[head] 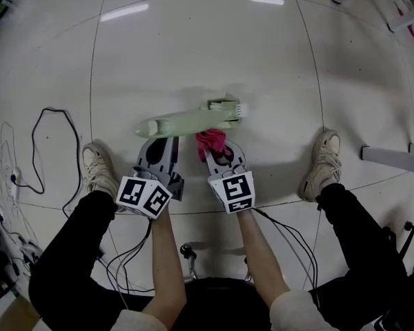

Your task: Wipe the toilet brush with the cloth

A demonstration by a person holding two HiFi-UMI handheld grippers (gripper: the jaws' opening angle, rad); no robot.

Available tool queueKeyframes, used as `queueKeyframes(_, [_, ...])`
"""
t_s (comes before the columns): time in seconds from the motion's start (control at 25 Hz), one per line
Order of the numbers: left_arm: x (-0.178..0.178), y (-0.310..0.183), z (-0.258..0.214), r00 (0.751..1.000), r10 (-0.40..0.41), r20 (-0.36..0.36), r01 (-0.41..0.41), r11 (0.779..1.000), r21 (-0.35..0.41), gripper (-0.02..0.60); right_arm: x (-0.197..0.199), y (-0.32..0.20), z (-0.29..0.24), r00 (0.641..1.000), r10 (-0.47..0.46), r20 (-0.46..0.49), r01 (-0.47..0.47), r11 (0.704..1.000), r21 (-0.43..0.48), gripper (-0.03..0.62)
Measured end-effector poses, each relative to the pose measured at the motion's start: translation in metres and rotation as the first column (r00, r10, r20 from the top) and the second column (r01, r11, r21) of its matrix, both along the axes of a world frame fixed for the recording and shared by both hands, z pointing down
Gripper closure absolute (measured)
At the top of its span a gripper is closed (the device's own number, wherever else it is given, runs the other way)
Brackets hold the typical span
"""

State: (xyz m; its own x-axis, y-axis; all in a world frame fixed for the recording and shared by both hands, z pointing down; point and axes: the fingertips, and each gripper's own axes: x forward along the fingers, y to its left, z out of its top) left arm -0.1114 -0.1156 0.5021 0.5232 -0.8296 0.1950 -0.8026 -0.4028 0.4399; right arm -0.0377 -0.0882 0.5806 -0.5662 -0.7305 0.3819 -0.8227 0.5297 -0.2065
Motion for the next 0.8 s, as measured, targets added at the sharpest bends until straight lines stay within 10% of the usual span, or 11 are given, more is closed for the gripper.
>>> queueKeyframes(0.52, [0.007, -0.005, -0.015, 1.000, 0.020, -0.007, -0.020, 0.999, 0.037, 0.577, 0.112, -0.010, 0.007, 0.971, 0.230, -0.058, -0.231, 0.973, -0.009, 0.562])
queueKeyframes(0.8, [0.004, -0.018, -0.134, 1.000, -0.022, -0.020, 0.026, 0.980, 0.198, 0.577, 0.124, -0.039, -0.157, 0.941, 0.312, 0.131, -0.332, 0.924, 0.188, 0.562])
